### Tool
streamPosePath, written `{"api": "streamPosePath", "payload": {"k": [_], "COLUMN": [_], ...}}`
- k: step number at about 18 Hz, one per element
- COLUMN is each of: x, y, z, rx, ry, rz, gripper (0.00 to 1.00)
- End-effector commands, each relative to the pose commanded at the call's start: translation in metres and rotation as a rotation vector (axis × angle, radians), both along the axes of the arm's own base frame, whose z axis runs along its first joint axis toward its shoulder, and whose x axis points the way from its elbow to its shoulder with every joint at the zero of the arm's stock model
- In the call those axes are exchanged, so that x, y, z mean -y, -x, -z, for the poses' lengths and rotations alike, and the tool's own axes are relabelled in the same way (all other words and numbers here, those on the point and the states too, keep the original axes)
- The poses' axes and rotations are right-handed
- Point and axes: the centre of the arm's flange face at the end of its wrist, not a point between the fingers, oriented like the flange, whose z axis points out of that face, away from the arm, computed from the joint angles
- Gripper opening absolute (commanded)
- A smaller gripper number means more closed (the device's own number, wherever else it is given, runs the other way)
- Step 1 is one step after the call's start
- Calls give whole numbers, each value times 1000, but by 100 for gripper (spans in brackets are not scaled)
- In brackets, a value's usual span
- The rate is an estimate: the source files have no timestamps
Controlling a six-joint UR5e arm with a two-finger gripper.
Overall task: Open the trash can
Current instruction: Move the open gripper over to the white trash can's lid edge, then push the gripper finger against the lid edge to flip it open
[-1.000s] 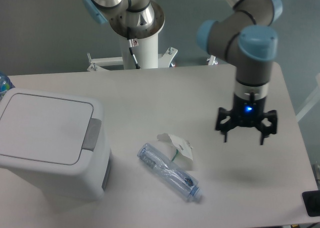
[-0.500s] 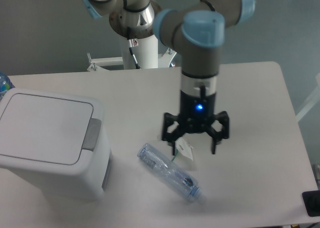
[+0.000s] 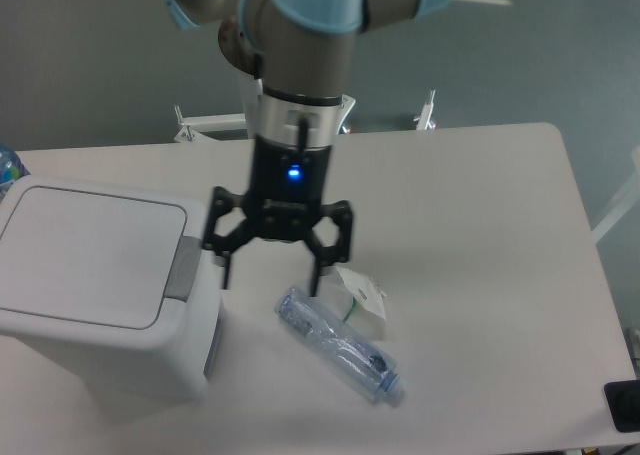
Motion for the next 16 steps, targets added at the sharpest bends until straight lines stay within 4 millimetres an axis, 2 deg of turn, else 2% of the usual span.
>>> {"api": "streamPosePath", "payload": {"k": [6, 16], "x": [9, 9], "y": [-11, -9], "z": [2, 13], "rx": [5, 2], "ry": [7, 28], "rz": [4, 9], "gripper": [100, 100]}}
